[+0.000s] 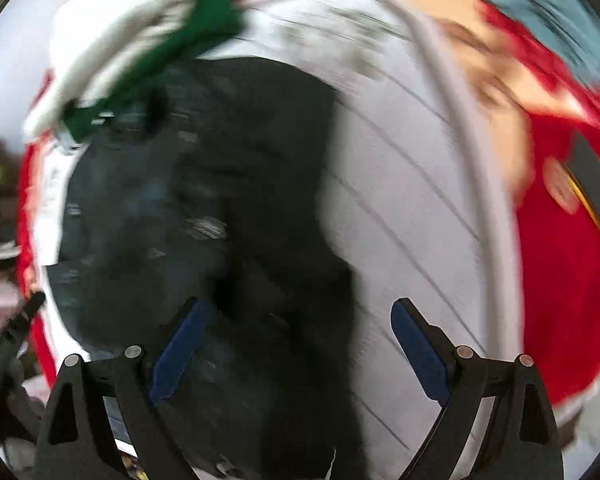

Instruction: Fold large clothes

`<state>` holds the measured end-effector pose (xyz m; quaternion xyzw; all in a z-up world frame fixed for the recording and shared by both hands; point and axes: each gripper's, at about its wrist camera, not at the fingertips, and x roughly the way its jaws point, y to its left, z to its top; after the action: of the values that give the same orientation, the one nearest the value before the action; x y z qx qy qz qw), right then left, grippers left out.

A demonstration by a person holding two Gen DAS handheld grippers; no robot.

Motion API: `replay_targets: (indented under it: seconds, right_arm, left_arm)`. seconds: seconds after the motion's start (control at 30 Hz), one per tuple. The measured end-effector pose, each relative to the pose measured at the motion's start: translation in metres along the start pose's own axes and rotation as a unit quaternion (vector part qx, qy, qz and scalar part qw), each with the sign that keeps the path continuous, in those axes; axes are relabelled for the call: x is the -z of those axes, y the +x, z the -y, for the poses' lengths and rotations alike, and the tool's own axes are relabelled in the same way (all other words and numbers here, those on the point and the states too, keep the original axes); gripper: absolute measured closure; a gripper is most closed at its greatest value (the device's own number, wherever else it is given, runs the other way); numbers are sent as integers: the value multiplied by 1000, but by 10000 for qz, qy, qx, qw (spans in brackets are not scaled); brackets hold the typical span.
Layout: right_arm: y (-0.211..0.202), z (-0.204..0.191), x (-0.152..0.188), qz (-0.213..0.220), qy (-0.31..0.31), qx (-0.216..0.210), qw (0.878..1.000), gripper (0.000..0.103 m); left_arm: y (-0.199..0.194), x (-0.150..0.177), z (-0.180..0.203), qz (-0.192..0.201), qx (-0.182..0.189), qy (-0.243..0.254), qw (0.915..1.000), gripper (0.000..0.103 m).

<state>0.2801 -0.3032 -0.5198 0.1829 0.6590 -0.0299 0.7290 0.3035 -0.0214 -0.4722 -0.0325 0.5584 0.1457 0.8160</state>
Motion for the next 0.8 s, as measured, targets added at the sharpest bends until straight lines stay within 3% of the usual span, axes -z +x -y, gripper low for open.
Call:
replay_targets:
  seconds: [0.1,0.2,0.27,0.37,0.4,0.47,0.63,0.8]
  right_arm:
    - [36,-37,-29,-167,-290,-387,9987,8]
    - [96,-59,-43,-961,-498,-381,9934,9]
    - [114,-72,-42,-1090,-849,-110,9903,11]
    - [95,-80,-39,-568,-1084,215,9922,65]
    - [84,-78,-39,-406,-1017,270,9936,73]
    - [66,-71,-38,-181,-806,220,9963,73]
    - [33,-44,-43,391,-383,662,9963,73]
    - [68,-28,-59,-31,-333,895,9954,73]
  left_arm:
    - [19,-7,-42,-79,-571,-375,9976,0]
    - [34,-11,-73,-269,-904,-708,9930,0]
    - [35,-13,-82,-279,-986,-808,9915,0]
    - [36,-15,-79,-264,-1001,-726,9920,0]
    - [37,-15,-77,-268,-976,-678,9926,0]
    - [41,-16,-71,-318,-899,-560,9939,0]
    - [64,-27,-51,-474,-790,-328,9952,0]
    - [111,-32,-26,-516,-1142,216,9919,0]
